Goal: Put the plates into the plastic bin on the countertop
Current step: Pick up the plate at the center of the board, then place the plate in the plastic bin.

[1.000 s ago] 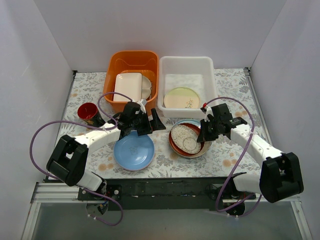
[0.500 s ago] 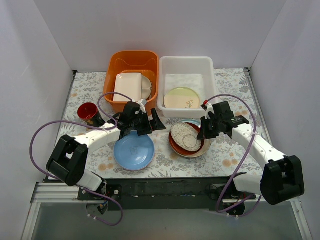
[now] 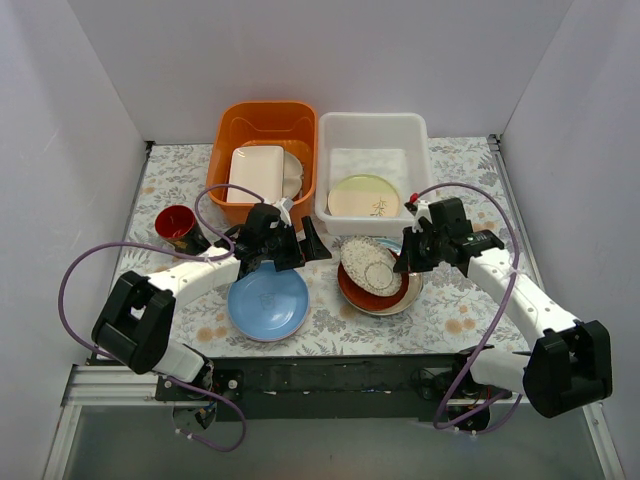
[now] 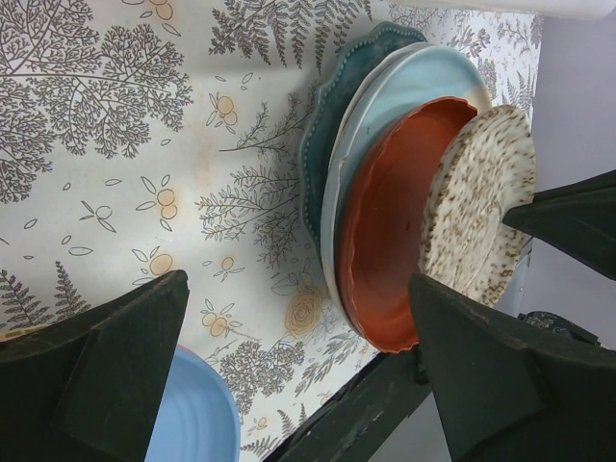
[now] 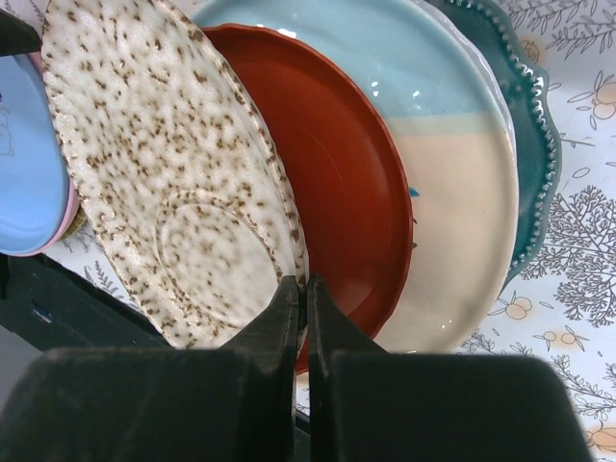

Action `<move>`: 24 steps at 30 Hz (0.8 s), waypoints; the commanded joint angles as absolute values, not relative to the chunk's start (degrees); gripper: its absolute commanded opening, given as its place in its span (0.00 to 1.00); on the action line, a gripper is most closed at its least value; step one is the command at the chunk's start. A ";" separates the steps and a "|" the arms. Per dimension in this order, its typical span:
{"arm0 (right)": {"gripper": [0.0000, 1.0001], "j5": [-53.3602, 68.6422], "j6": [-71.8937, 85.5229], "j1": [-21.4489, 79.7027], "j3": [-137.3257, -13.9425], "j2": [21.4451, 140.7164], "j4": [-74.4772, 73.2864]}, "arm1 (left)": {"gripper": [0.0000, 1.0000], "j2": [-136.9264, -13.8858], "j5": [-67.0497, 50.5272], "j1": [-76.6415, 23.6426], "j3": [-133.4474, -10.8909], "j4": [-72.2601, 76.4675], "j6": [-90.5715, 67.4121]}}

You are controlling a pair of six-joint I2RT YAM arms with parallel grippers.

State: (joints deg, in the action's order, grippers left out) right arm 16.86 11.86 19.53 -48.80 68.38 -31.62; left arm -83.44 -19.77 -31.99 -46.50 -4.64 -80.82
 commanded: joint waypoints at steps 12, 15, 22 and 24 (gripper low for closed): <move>0.01 18.98 13.36 19.60 -57.48 65.92 -29.62 | 0.98 -80.25 -19.69 -31.73 -45.53 -3.78 -80.86; 0.01 18.81 13.19 19.60 -59.58 66.71 -29.88 | 0.98 -80.24 -19.77 -31.73 -45.53 -3.78 -80.77; 0.01 18.54 12.83 19.60 -63.10 68.90 -30.32 | 0.98 -80.33 -19.86 -31.82 -46.05 -4.22 -80.51; 0.01 18.81 12.83 19.60 -63.72 69.17 -30.23 | 0.98 -80.33 -19.78 -31.82 -46.14 -4.48 -80.33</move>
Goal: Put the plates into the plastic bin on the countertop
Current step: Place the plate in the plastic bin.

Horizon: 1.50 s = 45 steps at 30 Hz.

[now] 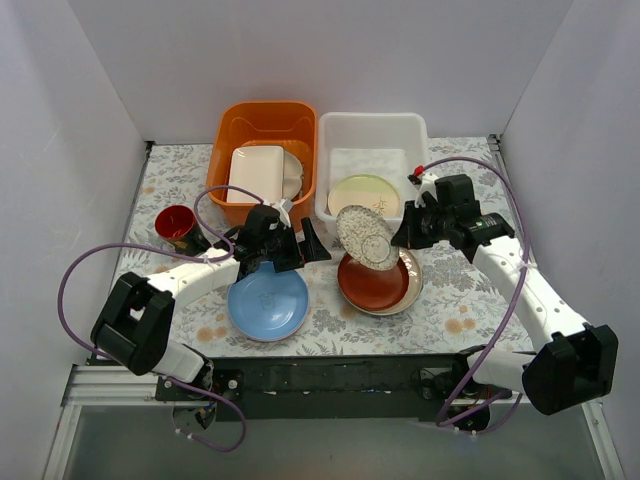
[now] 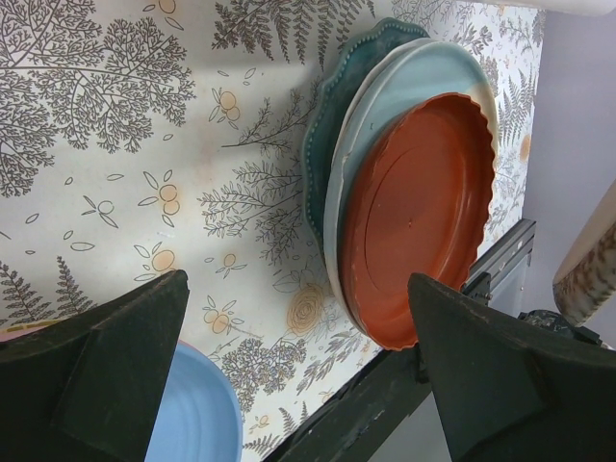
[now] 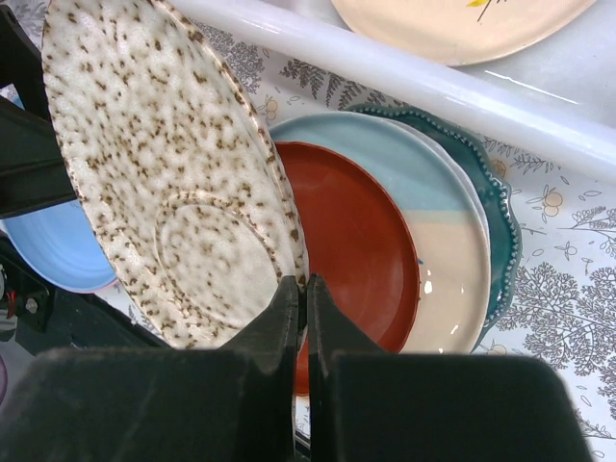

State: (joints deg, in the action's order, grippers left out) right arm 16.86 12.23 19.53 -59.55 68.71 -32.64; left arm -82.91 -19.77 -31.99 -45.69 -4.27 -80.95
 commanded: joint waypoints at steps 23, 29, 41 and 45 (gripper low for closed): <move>0.01 16.61 12.39 19.34 -73.55 80.94 -26.37 | 0.98 -81.30 -20.57 -31.82 -47.37 -5.36 -79.28; 0.01 16.79 13.71 18.81 -78.21 85.51 -25.31 | 0.98 -81.04 -20.74 -31.82 -47.02 -5.36 -79.01; 0.01 16.70 15.20 17.67 -85.95 94.12 -22.85 | 0.98 -79.90 -21.00 -31.73 -46.06 -5.10 -79.10; 0.01 16.17 15.82 17.32 -87.27 96.50 -21.36 | 0.98 -79.54 -21.00 -31.73 -45.79 -5.01 -79.19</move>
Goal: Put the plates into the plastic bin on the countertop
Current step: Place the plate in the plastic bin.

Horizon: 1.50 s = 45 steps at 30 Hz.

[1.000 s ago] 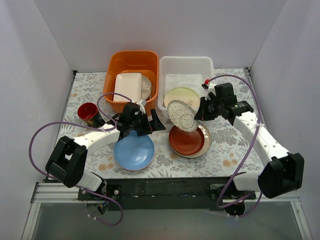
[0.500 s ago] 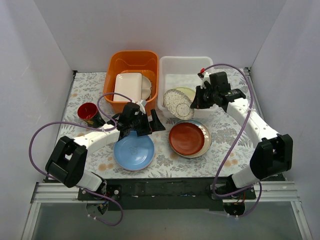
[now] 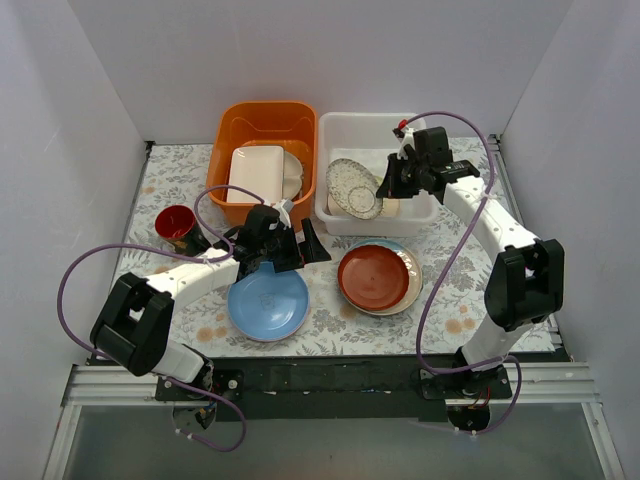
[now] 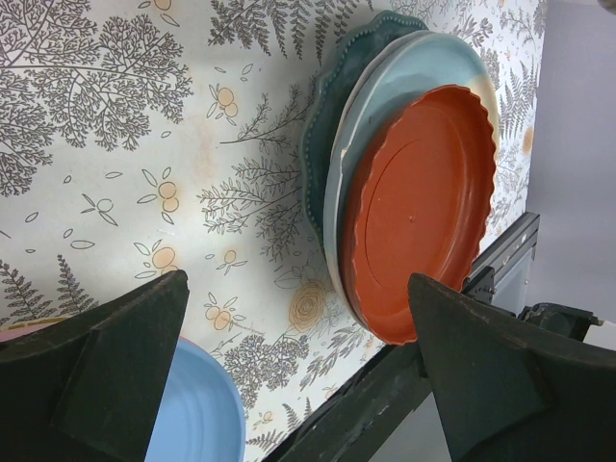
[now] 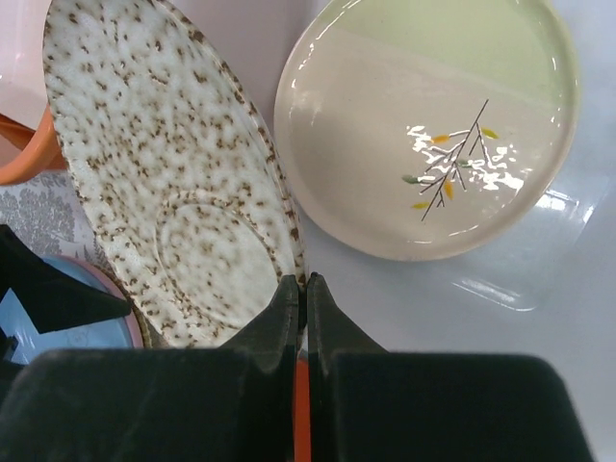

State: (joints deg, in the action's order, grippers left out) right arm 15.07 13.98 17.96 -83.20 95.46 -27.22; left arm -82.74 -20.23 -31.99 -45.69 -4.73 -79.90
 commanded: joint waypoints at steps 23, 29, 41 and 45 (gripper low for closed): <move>0.01 19.51 17.05 13.71 -98.70 108.63 -21.18 | 0.98 -79.54 -21.18 -31.73 -44.56 -4.48 -79.89; 0.01 18.90 16.70 13.01 -98.96 110.30 -21.97 | 0.98 -79.80 -21.18 -31.82 -44.38 -4.04 -80.16; 0.01 18.02 15.12 12.92 -98.17 114.26 -23.73 | 0.98 -79.98 -21.62 -31.82 -43.68 -3.08 -80.60; 0.01 18.10 15.12 12.83 -97.56 114.96 -23.82 | 0.98 -80.07 -21.71 -31.82 -43.68 -3.08 -80.60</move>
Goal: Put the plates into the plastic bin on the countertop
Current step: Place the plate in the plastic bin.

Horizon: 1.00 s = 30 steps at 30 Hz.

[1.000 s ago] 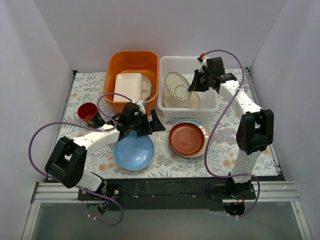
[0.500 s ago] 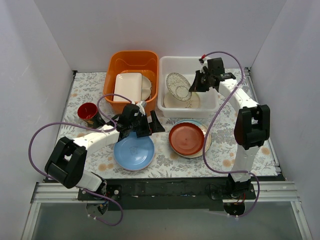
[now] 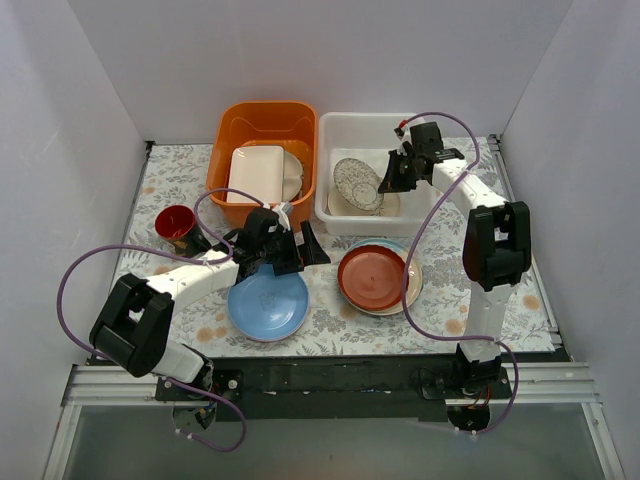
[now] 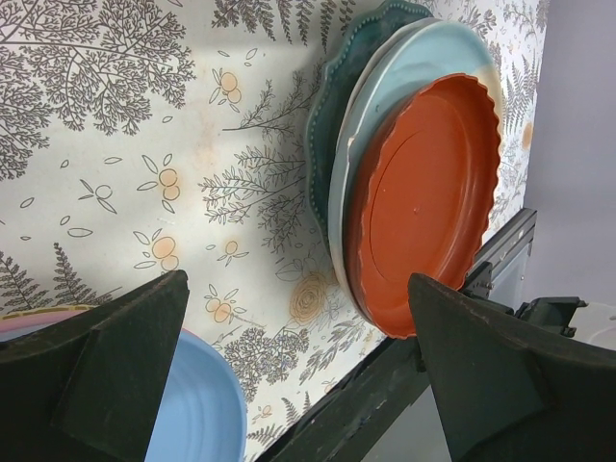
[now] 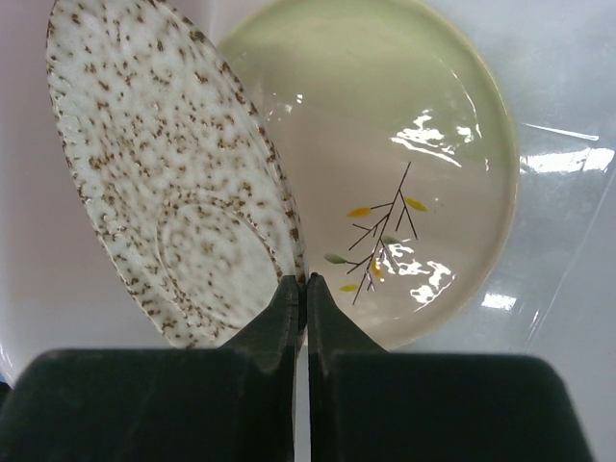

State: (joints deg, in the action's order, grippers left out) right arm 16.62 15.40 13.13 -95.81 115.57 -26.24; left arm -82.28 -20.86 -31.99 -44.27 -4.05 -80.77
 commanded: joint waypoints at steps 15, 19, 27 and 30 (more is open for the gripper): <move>0.01 18.19 13.45 12.92 -94.92 116.45 -25.31 | 0.98 -80.16 -22.15 -31.90 -43.68 -2.55 -80.77; 0.01 18.19 12.83 12.83 -95.10 117.51 -26.45 | 0.98 -80.33 -22.32 -31.82 -44.12 -3.08 -80.60; 0.01 17.93 12.48 12.92 -93.95 118.47 -26.80 | 0.98 -80.33 -22.50 -31.73 -44.74 -3.69 -80.24; 0.03 17.84 12.30 12.92 -94.22 118.57 -27.16 | 0.98 -80.42 -22.67 -31.73 -45.00 -3.69 -80.16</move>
